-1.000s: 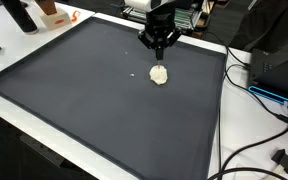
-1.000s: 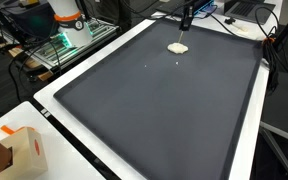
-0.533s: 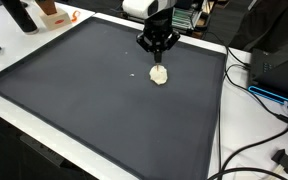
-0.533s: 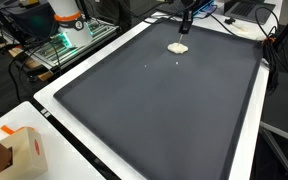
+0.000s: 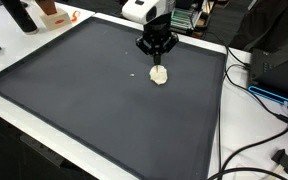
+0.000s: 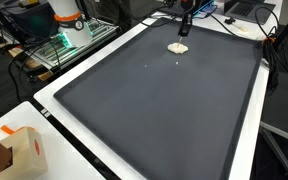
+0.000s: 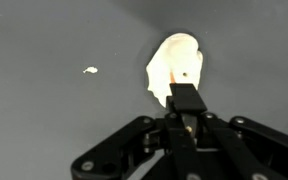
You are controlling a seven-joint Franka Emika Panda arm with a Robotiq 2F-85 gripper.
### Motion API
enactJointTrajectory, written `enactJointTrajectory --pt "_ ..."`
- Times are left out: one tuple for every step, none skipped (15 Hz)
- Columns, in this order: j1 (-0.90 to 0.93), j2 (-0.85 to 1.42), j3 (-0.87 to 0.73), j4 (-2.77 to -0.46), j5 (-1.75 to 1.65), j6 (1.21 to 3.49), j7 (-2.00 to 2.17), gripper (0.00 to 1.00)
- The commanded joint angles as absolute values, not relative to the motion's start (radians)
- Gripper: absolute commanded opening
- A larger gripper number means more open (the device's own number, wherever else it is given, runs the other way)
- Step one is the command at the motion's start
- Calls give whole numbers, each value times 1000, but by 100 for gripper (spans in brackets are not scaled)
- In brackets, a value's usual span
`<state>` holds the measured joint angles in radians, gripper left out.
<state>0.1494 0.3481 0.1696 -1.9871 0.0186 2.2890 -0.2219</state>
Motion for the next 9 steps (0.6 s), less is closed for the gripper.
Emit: enactJointTrajectory --pt "132 373 183 -1978 47 2299 -245 3" --pt "131 379 184 -1975 49 2299 -247 3" --pt "130 385 184 -1971 51 2300 -248 3" --pt "130 391 184 -1967 51 2299 -247 3" --pt "129 395 185 -1964 52 2299 -247 3" --pt "128 399 185 -1961 53 2298 -246 3" --pt "128 404 185 -1957 52 2297 -245 3" --pt "128 407 185 -1954 53 2295 -245 3" --pt "128 410 184 -1951 51 2293 -242 3"
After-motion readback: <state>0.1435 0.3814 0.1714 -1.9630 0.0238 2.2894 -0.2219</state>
